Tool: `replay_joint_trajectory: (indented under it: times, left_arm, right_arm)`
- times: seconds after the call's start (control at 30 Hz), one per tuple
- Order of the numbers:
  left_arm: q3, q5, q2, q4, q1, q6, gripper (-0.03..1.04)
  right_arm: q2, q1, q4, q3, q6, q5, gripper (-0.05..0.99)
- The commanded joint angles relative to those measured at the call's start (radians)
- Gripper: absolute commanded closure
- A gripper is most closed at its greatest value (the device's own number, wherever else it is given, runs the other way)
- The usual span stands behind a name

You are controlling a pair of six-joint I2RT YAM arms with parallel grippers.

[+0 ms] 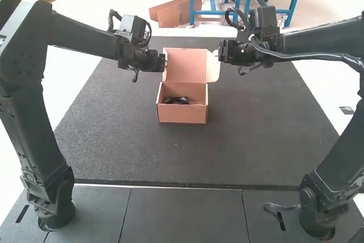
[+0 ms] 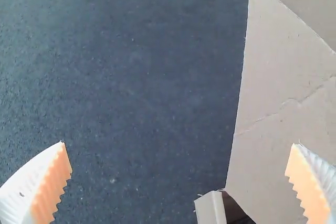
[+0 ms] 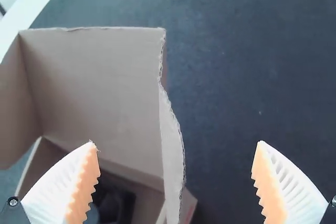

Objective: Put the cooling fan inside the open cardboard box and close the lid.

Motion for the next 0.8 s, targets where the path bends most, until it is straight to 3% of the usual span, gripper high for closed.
replay_joint_trajectory:
  times: [0.0, 0.1, 0.47, 0.77]
  left_arm:
    - [0.015, 0.030, -0.033, 0.005, -0.013, -0.010, 0.04]
    - [0.015, 0.030, -0.033, 0.002, -0.013, -0.008, 0.04]
    - [0.015, 0.030, -0.033, 0.000, -0.013, -0.010, 0.04]
    - [0.015, 0.028, -0.033, -0.004, -0.013, -0.010, 0.04]
  right_arm:
    - [0.047, -0.003, 0.014, 0.022, 0.018, -0.020, 0.27]
    - [0.075, 0.000, 0.020, 0.034, 0.020, -0.021, 0.32]
    - [0.086, 0.000, 0.086, 0.035, 0.035, -0.043, 0.64]
    - [0.089, 0.003, 0.087, 0.029, 0.038, -0.066, 0.74]
